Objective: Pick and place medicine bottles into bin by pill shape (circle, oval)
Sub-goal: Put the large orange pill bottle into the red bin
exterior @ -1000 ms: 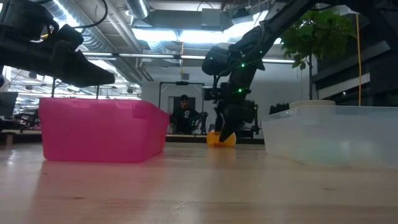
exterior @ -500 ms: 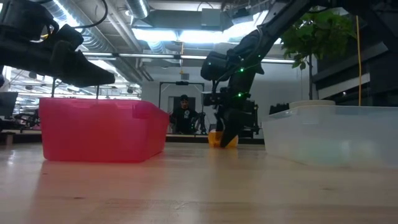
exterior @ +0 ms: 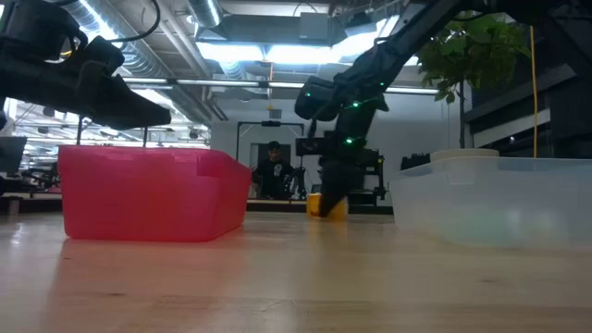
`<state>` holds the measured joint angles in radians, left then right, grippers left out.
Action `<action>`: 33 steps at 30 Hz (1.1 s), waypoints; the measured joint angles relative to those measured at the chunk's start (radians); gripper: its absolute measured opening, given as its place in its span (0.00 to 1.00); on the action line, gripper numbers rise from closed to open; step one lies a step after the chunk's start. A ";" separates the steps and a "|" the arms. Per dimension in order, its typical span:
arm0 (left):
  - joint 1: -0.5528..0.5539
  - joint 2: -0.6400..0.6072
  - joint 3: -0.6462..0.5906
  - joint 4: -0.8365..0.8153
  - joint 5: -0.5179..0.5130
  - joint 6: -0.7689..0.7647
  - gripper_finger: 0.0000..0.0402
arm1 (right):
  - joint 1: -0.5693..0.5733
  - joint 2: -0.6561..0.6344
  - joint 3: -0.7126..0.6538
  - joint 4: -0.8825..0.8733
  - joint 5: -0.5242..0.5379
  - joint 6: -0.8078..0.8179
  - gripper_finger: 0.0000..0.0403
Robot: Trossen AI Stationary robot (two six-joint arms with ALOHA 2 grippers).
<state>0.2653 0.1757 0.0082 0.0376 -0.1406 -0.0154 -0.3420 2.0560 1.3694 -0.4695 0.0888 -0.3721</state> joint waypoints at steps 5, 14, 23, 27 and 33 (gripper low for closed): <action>0.000 0.000 0.000 0.000 0.000 0.000 0.57 | 0.036 0.000 0.096 0.009 -0.073 0.090 0.45; 0.000 0.000 0.000 0.000 0.000 0.000 0.57 | 0.124 -0.003 0.300 -0.006 -0.532 0.104 0.45; 0.000 0.000 0.000 0.000 0.000 0.000 0.57 | 0.243 -0.005 0.326 0.092 -0.548 0.184 0.45; 0.000 0.000 0.000 0.000 0.000 0.000 0.57 | 0.290 -0.005 0.326 0.126 -0.444 0.179 0.48; 0.000 0.000 0.000 0.000 0.000 0.000 0.57 | 0.308 -0.005 0.325 0.148 -0.448 0.181 0.60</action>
<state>0.2650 0.1757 0.0082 0.0376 -0.1406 -0.0154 -0.0340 2.0514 1.6947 -0.3210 -0.3595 -0.1910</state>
